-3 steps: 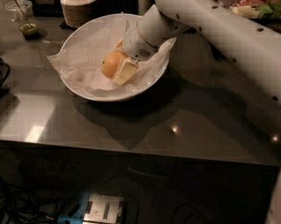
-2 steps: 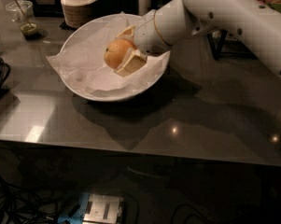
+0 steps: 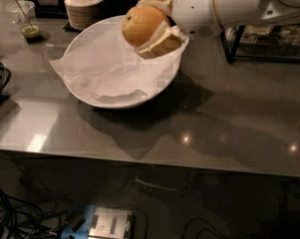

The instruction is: Pick orange from white bowl

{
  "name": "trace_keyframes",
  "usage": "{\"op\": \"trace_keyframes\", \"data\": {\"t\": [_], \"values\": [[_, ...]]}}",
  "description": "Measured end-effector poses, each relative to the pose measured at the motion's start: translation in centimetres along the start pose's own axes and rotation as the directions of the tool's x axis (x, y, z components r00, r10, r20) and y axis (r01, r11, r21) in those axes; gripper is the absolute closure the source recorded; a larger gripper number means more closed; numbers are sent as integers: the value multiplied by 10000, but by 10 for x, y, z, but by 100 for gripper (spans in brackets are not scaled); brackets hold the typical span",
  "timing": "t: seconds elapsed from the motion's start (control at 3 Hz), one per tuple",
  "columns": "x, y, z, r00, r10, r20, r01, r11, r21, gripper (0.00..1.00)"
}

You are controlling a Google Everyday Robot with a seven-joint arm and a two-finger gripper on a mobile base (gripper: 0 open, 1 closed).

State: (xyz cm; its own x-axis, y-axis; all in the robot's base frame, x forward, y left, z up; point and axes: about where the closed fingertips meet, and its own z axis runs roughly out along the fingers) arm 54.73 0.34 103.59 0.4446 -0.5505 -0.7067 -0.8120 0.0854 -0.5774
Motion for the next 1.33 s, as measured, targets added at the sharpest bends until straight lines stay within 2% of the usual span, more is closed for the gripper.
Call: {"op": "trace_keyframes", "data": {"t": [0.33, 0.67, 1.0, 1.33], "values": [[-41, 13, -35, 9980, -588, 222, 586, 9982, 89, 100], [-66, 41, -52, 9914, -1186, 560, 1197, 9927, -167, 100], [-79, 70, -56, 9780, -1778, 1090, 1844, 9814, -540, 100], [-80, 70, -56, 9780, -1777, 1088, 1843, 9814, -540, 100]]}}
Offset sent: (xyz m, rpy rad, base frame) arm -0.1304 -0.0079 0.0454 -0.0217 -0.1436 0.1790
